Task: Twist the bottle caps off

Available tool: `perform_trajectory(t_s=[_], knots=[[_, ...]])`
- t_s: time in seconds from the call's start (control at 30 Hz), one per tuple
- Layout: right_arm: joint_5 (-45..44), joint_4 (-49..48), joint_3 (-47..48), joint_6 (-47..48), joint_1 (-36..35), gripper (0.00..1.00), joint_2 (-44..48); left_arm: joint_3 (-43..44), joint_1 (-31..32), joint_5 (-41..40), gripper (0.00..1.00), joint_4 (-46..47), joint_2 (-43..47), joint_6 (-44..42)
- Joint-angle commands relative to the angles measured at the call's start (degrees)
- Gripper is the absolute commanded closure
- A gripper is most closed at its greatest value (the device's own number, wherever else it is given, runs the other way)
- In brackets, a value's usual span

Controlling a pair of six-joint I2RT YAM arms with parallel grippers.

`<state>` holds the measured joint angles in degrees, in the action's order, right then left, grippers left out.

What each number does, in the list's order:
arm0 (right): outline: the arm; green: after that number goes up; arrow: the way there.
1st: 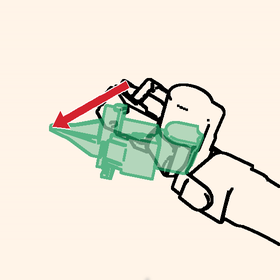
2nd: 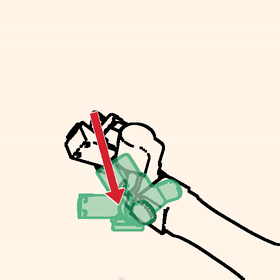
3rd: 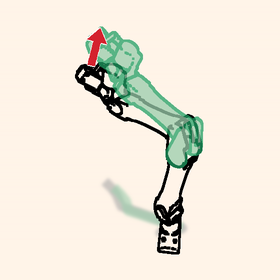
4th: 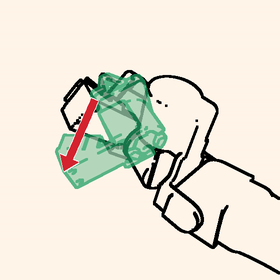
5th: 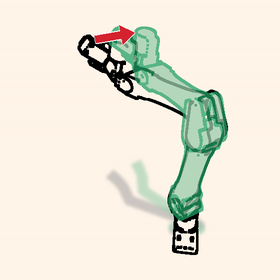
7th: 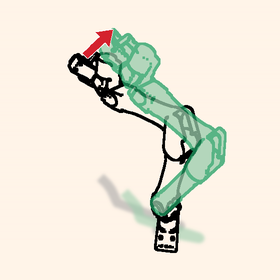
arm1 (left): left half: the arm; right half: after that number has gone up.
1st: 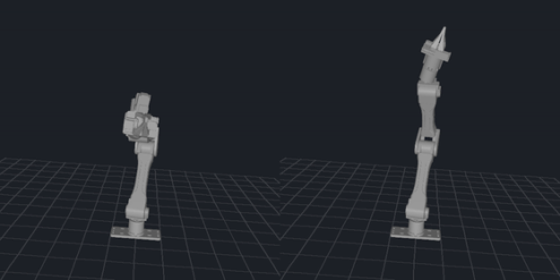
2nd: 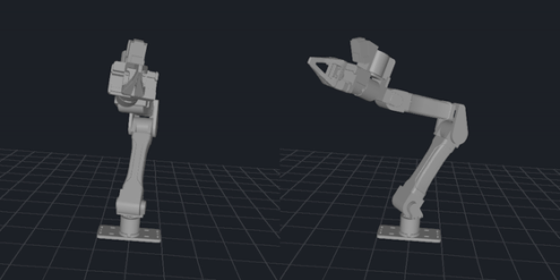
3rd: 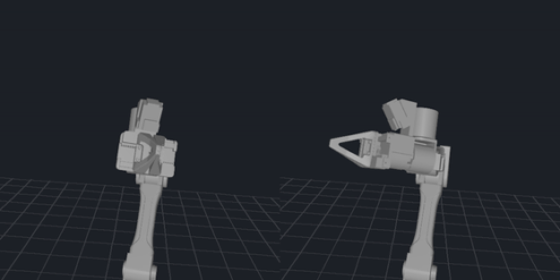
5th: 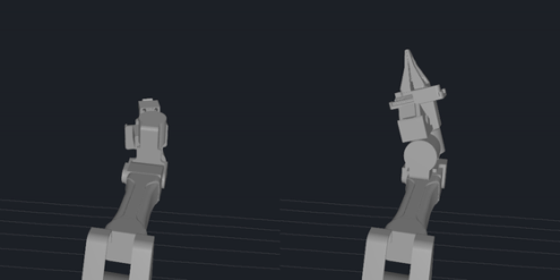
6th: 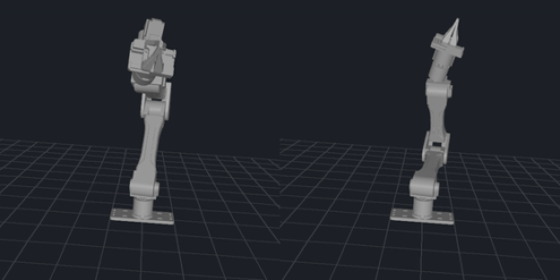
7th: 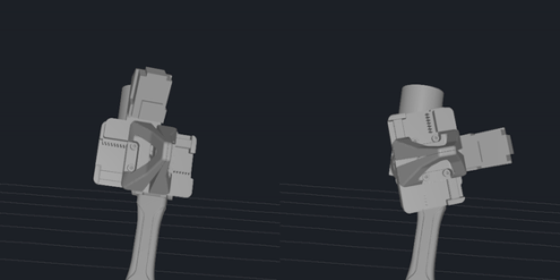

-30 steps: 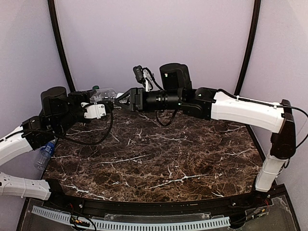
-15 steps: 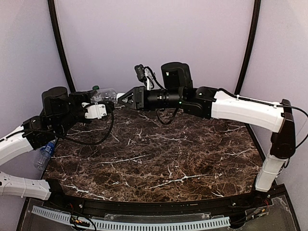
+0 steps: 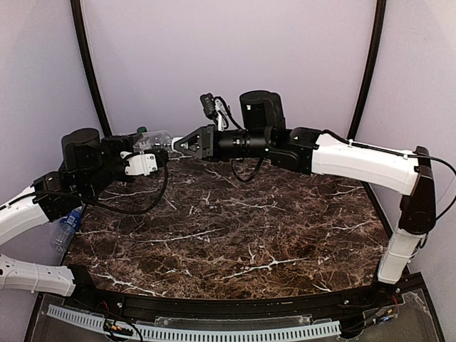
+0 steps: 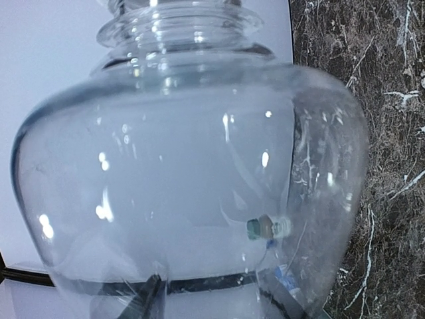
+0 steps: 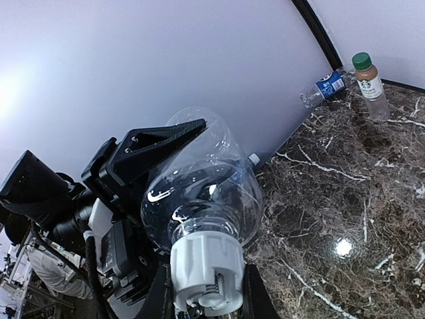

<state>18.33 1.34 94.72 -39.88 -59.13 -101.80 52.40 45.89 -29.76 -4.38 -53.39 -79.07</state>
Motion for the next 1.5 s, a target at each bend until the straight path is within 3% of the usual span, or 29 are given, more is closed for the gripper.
perform_trajectory(t_s=[0.0, 0.1, 0.2, 0.37, 0.5, 0.6, 0.67, 0.73, 0.83, 0.9, 0.97, 1.2, 1.43, 1.47], knots=[[1.73, -2.38, 0.95, 2.16, 0.06, 1.0, -0.41, 1.09, -0.01, 0.76, 0.66, -1.07, 0.39, 1.52], [3.64, -2.34, -0.59, 12.22, 0.03, 1.0, 1.74, 4.4, -0.01, 3.74, 0.67, -8.04, 0.54, 7.47], [5.04, 0.46, -4.66, 30.77, -1.26, 1.0, 6.92, 8.13, -0.01, 12.89, 0.68, -24.52, 0.52, 12.26], [-4.48, 6.13, -10.75, 54.62, -4.74, 1.0, 13.8, 9.63, -0.01, 21.87, 0.68, -38.79, 0.08, 14.34], [-16.89, 11.6, -12.19, 68.55, -8.15, 1.0, 15.42, 10.4, -0.03, 24.17, 0.68, -42.21, -0.6, 15.08], [-26.38, 10.74, -15.09, 73.94, -9.71, 1.0, 17.1, 10.9, -0.01, 24.34, 0.68, -43.0, -1.03, 15.34], [-32.45, 7.18, -17.11, 72.55, -9.62, 1.0, 18.86, 10.67, -0.01, 23.76, 0.68, -42.55, -1.1, 15.69], [-41.46, 6.62, -17.54, 64.71, -7.26, 1.0, 18.91, 10.17, -0.05, 22.5, 0.69, -40.68, -0.98, 16.61], [-45.34, 26.41, -13.02, 41.16, 4.16, 1.0, 15.1, 10.08, -0.06, 21.41, 0.68, -36.86, -0.68, 19.32], [-39.14, 39.72, -11.46, 27.19, 14.49, 1.0, 11.1, 11.41, -0.02, 22.06, 0.68, -36.29, -0.98, 22.89], [-35.02, 49.15, -11.52, 19.36, 20.34, 1.0, 6.86, 13.91, -0.02, 24.35, 0.68, -37.31, -1.39, 27.08], [-29.98, 51.83, -19.74, 15.39, 27.2, 1.0, 1.91, 23.67, -0.35, 39.72, 0.65, -41.63, -3.04, 42.39], [-26.94, 51.45, -23.17, 15.08, 28.33, 1.0, -3.87, 25.77, -0.62, 42.21, 0.65, -42.45, -3.56, 44.69], [-26.34, 51.26, -23.25, 15.17, 28.38, 0.97, -4.31, 25.89, -0.69, 42.5, 0.65, -42.59, -3.57, 44.79]])
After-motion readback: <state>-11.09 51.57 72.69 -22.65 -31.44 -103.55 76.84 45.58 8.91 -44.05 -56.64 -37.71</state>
